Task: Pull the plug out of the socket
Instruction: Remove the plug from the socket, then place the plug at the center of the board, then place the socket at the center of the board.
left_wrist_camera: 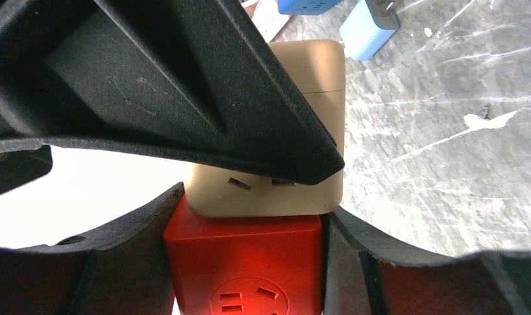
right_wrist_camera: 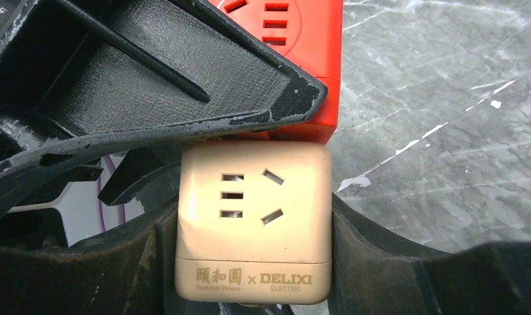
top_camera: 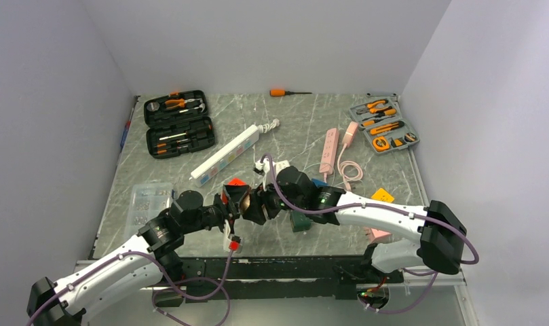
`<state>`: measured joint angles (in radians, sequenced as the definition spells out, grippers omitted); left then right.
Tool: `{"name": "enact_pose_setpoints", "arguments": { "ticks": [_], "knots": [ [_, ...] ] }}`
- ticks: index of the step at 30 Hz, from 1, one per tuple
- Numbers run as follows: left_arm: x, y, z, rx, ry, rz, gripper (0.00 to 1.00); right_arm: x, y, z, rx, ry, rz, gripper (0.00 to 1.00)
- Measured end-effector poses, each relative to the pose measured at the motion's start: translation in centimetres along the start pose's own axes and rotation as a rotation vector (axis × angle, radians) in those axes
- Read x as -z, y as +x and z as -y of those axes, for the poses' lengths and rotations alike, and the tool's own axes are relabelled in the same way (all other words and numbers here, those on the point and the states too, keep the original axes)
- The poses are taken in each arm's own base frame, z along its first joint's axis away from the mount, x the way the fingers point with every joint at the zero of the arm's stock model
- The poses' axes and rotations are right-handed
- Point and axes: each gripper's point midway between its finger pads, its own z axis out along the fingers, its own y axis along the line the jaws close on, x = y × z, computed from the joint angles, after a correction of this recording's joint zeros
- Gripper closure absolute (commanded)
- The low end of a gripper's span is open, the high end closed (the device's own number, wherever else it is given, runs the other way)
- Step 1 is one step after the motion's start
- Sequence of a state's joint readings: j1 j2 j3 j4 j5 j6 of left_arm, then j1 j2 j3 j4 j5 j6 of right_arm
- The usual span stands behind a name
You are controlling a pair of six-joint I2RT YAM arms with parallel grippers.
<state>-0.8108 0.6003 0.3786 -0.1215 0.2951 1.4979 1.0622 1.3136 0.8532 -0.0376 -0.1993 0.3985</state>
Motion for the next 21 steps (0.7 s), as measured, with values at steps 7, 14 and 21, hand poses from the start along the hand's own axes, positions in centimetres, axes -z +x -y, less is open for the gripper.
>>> {"name": "enact_pose_setpoints", "arguments": {
  "ticks": [7, 14, 21],
  "knots": [
    [-0.5, -0.4, -0.2, -0.011, -0.037, 0.036, 1.0, 1.1, 0.2, 0.3, 0.012, 0.022, 0.028, 1.0],
    [1.5, 6.7, 3.6, 0.033, 0.056, -0.274, 1.0, 5.1, 2.3, 0.7, -0.026, 0.051, -0.009, 1.0],
    [3.2, 9.7, 6.8, 0.069, 0.146, -0.41, 1.0, 7.4, 4.2, 1.5, -0.057, 0.096, -0.042, 1.0]
  ]
}}
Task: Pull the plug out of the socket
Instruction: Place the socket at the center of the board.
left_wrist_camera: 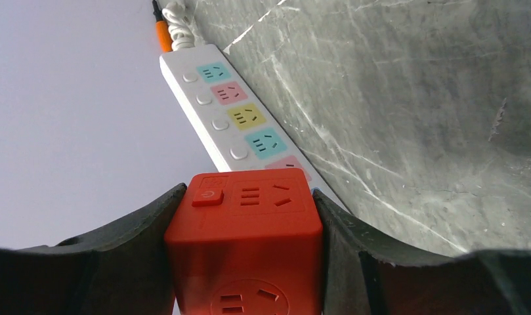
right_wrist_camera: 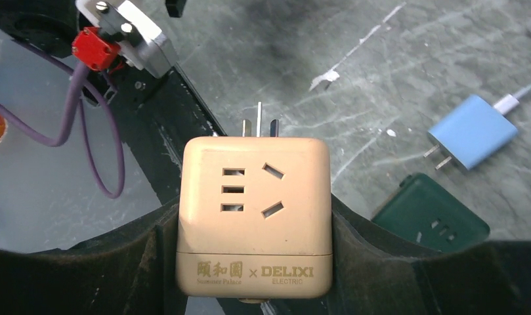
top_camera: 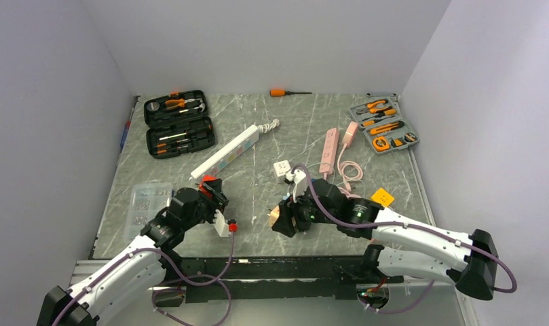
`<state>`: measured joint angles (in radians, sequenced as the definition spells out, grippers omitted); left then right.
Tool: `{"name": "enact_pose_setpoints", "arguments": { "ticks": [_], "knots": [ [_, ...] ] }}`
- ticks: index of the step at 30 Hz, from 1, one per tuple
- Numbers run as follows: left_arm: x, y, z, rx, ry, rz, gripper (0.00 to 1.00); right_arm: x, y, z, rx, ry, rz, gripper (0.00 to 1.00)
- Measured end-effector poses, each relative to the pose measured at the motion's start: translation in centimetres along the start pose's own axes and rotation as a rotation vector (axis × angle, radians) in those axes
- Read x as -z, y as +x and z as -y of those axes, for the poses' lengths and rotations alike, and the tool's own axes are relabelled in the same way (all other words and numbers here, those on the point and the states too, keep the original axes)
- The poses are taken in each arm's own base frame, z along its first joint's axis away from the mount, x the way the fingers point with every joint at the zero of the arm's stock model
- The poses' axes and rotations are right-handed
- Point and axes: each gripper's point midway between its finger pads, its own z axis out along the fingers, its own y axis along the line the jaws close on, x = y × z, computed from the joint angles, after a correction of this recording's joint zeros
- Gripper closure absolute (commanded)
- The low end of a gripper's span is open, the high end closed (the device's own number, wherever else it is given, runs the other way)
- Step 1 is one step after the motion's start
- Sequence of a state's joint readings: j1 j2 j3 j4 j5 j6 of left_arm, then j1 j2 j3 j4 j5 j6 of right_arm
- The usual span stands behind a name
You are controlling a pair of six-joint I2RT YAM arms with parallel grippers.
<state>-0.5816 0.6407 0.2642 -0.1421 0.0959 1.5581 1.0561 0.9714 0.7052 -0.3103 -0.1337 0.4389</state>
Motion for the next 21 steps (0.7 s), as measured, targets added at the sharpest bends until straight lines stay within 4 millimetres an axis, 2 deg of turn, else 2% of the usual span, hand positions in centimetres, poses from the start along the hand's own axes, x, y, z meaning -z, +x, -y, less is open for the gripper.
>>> {"name": "enact_pose_setpoints", "arguments": {
  "ticks": [4, 7, 13, 17, 21],
  "knots": [
    [0.0, -0.1, 0.1, 0.015, 0.0, 0.006, 1.0, 0.8, 0.5, 1.1, -0.018, 0.054, 0.007, 1.0],
    [-0.4, -0.8, 0.9, 0.057, 0.062, 0.028, 1.0, 0.8, 0.3, 2.2, -0.032, 0.12, 0.026, 1.0],
    [-1.1, -4.0, 2.9, 0.156, 0.281, 0.08, 1.0, -1.1, 1.2, 5.8, -0.064, 0.304, -0.002, 1.0],
    [-1.0, -4.5, 4.3, 0.267, 0.461, 0.017, 1.0, -2.5, 2.0, 7.4, -0.071, 0.382, -0.029, 1.0],
    [-1.1, -4.8, 3.9, 0.403, 0.518, -0.032, 1.0, -3.8, 2.3, 8.4, -0.069, 0.42, -0.035, 1.0]
  ]
}}
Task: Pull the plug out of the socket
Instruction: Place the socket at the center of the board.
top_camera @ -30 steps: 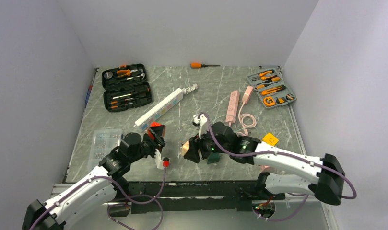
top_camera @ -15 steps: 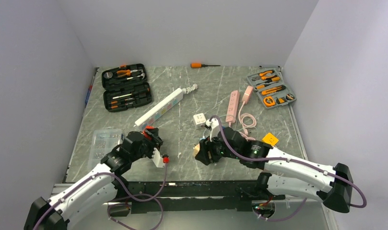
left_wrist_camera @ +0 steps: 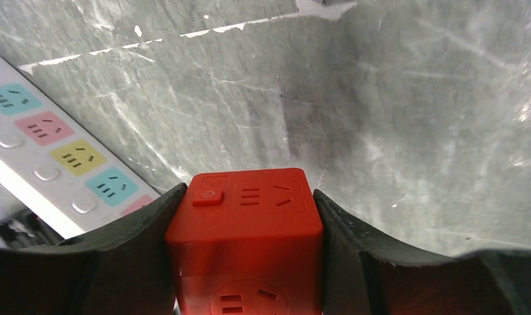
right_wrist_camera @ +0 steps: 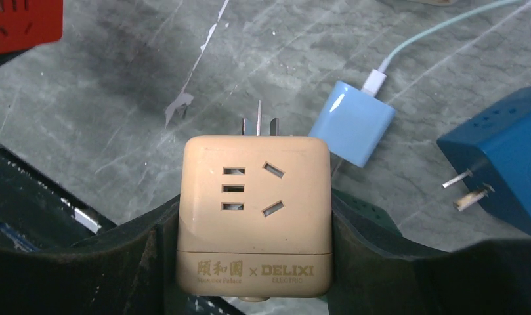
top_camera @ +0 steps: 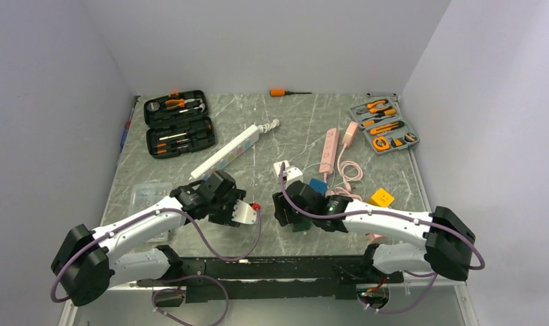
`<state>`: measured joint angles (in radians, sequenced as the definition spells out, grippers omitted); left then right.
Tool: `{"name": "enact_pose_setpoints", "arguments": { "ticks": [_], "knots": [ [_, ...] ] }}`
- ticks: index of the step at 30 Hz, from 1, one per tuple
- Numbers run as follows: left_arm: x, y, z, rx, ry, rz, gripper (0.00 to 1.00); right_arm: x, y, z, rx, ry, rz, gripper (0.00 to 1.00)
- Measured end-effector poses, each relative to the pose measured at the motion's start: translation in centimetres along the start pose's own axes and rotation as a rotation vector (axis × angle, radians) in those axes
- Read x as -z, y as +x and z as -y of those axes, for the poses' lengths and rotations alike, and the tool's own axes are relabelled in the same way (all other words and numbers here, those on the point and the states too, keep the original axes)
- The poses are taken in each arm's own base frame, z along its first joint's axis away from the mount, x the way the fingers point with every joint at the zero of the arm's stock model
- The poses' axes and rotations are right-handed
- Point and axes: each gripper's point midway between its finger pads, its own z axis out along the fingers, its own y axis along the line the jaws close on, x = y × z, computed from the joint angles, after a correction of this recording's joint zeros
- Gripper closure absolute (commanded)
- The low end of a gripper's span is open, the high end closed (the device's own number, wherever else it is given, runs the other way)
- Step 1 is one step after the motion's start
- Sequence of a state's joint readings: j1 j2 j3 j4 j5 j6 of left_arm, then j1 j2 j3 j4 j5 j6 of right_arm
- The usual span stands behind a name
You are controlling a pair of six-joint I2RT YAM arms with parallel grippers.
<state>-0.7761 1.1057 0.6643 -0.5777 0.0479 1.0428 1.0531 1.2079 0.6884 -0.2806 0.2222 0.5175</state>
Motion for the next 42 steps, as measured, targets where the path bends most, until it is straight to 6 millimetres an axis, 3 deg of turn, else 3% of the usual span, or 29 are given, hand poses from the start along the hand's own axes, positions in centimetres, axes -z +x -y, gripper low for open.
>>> {"name": "enact_pose_setpoints", "arguments": {
  "ticks": [9, 13, 16, 21, 24, 28, 31, 36, 39, 41, 42],
  "knots": [
    [-1.4, -1.4, 2.0, 0.288, 0.104, 0.03, 1.0, -4.5, 0.0, 0.1, -0.015, 0.03, 0.006, 1.0],
    [-2.5, -1.5, 2.3, 0.362, 0.117, 0.037, 0.95, -6.7, 0.3, 0.3, -0.025, 0.039, -0.002, 1.0],
    [-3.7, -1.1, 2.1, 0.41, 0.11, 0.032, 0.81, -8.0, 0.0, 0.6, -0.043, 0.042, 0.004, 1.0],
    [-5.1, 0.3, 0.7, 0.479, 0.061, 0.022, 0.47, -9.7, -1.7, 0.6, -0.078, 0.036, 0.045, 1.0],
    [-5.5, 0.6, -0.4, 0.501, 0.029, 0.03, 0.02, -10.6, -2.7, 0.6, -0.089, 0.038, 0.064, 1.0],
    [-5.7, 0.7, -1.4, 0.518, 0.036, 0.029, 0.0, -11.0, -3.3, 1.4, -0.11, 0.062, 0.083, 1.0],
    [-4.7, -0.1, -3.3, 0.533, 0.039, 0.048, 0.01, -11.1, -3.7, 2.3, -0.129, 0.092, 0.095, 1.0],
    [0.0, -2.6, -10.4, 0.588, -0.023, 0.168, 0.01, -11.2, -4.3, 4.6, -0.168, 0.164, 0.115, 1.0],
    [2.9, -2.8, -12.8, 0.641, -0.032, 0.206, 0.01, -11.1, -4.4, 5.5, -0.184, 0.199, 0.123, 0.9],
    [4.2, -2.2, -13.2, 0.678, -0.02, 0.21, 0.01, -11.1, -4.5, 6.0, -0.19, 0.214, 0.127, 0.81],
    [4.6, -1.7, -13.0, 0.7, -0.008, 0.206, 0.01, -11.1, -4.6, 6.2, -0.191, 0.221, 0.129, 0.72]
  ]
}}
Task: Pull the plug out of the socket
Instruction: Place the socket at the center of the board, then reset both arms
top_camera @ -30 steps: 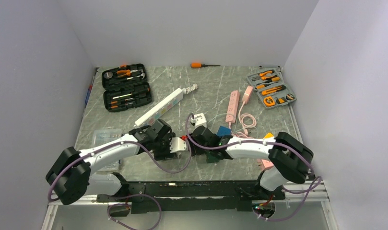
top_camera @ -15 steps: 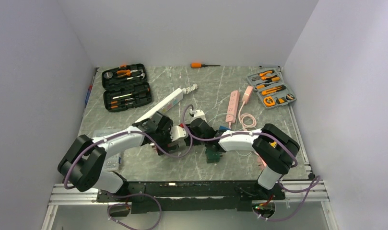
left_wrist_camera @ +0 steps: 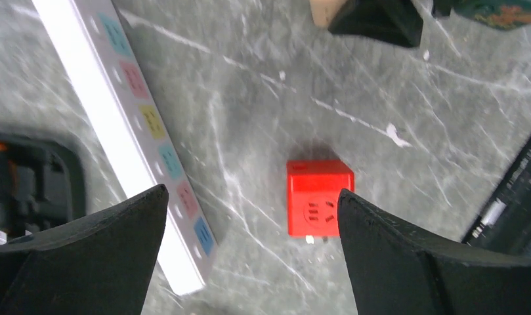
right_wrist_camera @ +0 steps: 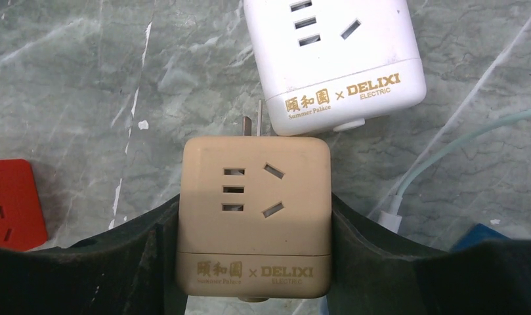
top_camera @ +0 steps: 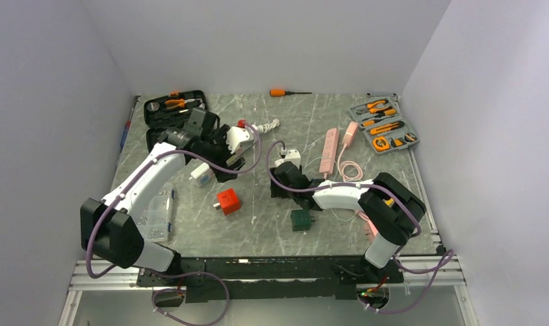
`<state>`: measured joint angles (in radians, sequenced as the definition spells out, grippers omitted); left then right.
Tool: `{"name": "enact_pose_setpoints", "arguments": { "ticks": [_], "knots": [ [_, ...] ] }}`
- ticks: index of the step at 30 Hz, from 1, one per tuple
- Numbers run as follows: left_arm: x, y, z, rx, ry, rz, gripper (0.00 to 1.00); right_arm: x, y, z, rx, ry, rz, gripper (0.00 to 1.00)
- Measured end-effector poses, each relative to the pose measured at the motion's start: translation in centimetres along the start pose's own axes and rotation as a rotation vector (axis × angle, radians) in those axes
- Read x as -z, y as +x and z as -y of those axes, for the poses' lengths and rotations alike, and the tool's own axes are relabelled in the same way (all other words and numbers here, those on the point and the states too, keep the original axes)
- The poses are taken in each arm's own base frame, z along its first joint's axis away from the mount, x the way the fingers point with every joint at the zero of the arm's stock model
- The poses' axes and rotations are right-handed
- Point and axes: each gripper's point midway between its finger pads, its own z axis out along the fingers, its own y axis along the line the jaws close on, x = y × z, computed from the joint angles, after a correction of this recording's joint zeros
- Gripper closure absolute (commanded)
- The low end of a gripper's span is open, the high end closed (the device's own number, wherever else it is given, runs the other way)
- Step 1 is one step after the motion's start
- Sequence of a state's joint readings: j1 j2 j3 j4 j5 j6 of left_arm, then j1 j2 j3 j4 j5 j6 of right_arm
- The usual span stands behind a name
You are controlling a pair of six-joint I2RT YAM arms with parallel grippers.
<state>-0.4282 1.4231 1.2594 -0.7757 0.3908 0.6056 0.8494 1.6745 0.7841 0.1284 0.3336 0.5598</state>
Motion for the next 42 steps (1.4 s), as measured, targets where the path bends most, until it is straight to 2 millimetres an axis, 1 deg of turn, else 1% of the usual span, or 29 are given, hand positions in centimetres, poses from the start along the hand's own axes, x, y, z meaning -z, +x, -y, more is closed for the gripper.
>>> {"name": "enact_pose_setpoints", "arguments": {
  "ticks": [2, 3, 6, 7, 8, 11, 15, 17, 19, 23, 25, 28, 29, 31, 33, 35, 37, 42],
  "knots": [
    [0.7, 1.4, 0.1, 0.052, 0.025, -0.027, 0.01, 0.0, -0.1, 0.1, -0.001, 0.004, 0.001, 0.49],
    [1.0, 2.2, 0.2, 0.084, 0.039, -0.044, 0.01, 0.0, -0.1, 0.2, 0.0, 0.005, 0.001, 0.39],
    [2.0, 4.1, -0.1, 0.164, 0.049, -0.062, 0.01, 0.1, -0.1, 0.2, 0.008, 0.004, -0.002, 0.14],
    [2.4, 4.8, -0.2, 0.19, 0.045, -0.064, 0.01, 0.2, 0.0, 0.3, 0.011, 0.003, -0.004, 0.04],
    [2.8, 5.4, -0.3, 0.21, 0.037, -0.067, 0.01, 0.3, 0.0, 0.2, 0.012, 0.0, -0.004, 0.01],
    [4.1, 6.7, -0.2, 0.271, 0.014, -0.063, 0.0, 0.9, -0.4, 0.1, 0.023, -0.011, -0.004, 0.0],
    [5.3, 7.4, -0.2, 0.31, -0.018, -0.048, 0.01, 2.0, -0.7, 0.1, 0.035, -0.023, -0.015, 0.0],
    [5.9, 7.7, -0.5, 0.333, -0.033, -0.041, 0.01, 3.0, -1.1, -0.1, 0.039, -0.042, -0.018, 0.0],
    [6.3, 8.2, -1.0, 0.363, -0.044, -0.033, 0.01, 4.3, -2.0, -0.4, 0.039, -0.065, -0.007, 0.0],
    [7.2, 9.3, -1.9, 0.429, -0.067, -0.019, 0.01, 8.0, -5.3, -1.4, 0.028, -0.129, 0.063, 0.0],
    [7.8, 9.9, -2.5, 0.464, -0.087, -0.008, 0.01, 10.3, -7.4, -1.6, 0.02, -0.155, 0.119, 0.0],
    [9.1, 10.6, -3.5, 0.509, -0.133, 0.02, 0.01, 13.3, -9.7, -1.0, 0.004, -0.158, 0.185, 0.0],
    [9.7, 10.9, -3.9, 0.526, -0.154, 0.036, 0.01, 14.1, -10.3, -0.4, -0.006, -0.15, 0.204, 0.0],
    [10.7, 11.4, -4.6, 0.55, -0.193, 0.067, 0.01, 15.0, -11.4, 1.4, -0.038, -0.109, 0.232, 0.0],
    [11.3, 11.9, -5.1, 0.581, -0.219, 0.09, 0.01, 15.4, -12.4, 4.6, -0.089, -0.035, 0.252, 0.0],
    [11.4, 12.5, -5.7, 0.612, -0.241, 0.105, 0.01, 15.6, -13.3, 8.2, -0.153, 0.05, 0.274, 0.0],
    [11.2, 13.3, -6.0, 0.636, -0.257, 0.109, 0.01, 15.9, -13.8, 11.6, -0.22, 0.132, 0.294, 0.0],
    [9.4, 15.7, -6.2, 0.695, -0.31, 0.104, 0.01, 16.4, -13.8, 17.6, -0.344, 0.309, 0.326, 0.0]
  ]
}}
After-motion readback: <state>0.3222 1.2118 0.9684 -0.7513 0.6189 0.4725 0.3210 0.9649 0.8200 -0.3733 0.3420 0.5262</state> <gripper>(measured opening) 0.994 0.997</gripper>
